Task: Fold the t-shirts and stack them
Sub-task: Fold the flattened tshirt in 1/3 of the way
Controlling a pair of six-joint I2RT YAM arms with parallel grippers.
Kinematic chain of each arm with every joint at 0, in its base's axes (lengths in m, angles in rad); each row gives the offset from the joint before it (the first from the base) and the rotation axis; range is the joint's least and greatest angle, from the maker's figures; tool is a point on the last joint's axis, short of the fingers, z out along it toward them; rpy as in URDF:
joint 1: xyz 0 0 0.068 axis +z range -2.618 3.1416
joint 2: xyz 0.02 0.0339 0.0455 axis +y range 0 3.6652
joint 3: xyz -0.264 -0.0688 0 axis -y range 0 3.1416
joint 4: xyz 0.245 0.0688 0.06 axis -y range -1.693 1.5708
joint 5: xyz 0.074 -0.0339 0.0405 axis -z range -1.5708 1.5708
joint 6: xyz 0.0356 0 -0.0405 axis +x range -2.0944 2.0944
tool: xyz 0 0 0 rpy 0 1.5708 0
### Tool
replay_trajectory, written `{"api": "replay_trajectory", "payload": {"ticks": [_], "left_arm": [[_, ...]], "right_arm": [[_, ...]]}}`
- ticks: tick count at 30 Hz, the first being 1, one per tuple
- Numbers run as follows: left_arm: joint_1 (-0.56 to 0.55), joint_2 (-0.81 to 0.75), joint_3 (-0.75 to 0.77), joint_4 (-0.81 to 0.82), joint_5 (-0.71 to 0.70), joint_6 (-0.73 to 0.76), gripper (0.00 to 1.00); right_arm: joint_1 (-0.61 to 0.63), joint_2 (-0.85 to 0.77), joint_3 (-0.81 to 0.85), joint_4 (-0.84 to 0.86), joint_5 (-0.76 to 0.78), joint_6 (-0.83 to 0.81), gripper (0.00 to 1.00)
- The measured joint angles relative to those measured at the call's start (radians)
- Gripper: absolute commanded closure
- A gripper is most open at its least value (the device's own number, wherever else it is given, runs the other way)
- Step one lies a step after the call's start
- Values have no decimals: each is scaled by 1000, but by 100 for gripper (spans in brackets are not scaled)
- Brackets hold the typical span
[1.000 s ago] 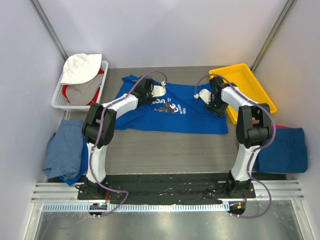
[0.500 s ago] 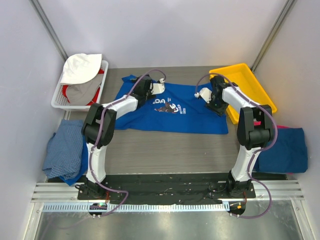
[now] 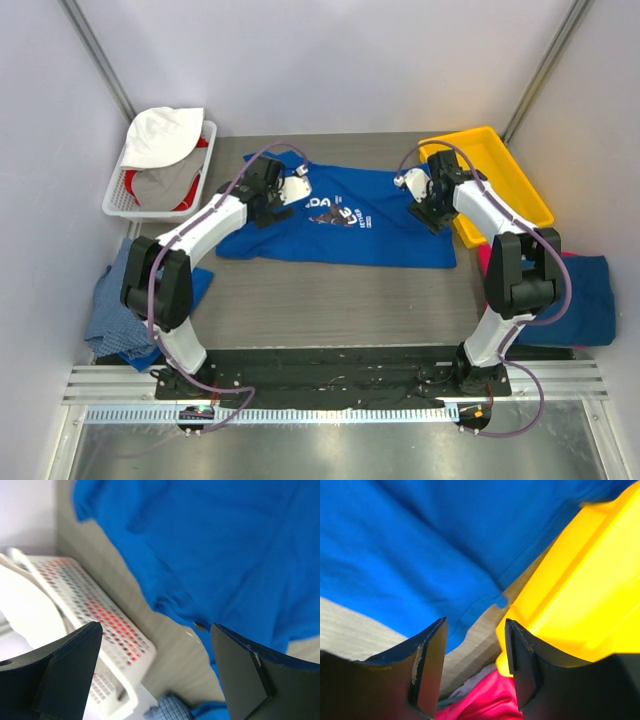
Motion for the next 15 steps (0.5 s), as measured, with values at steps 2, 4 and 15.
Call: {"api": "replay_trajectory", "payload": {"ticks": [2,4,15], "left_arm": [[15,7,-23,-27,7,-2,5],[37,33,-30,-56,13,-2,6],[150,169,6,-119,48,-8,8]], "right_arm": [[3,-15,-29,2,0,4,44],[6,-25,-56,3,2,6,44],[9,-60,-153,33,11,4,44]]}}
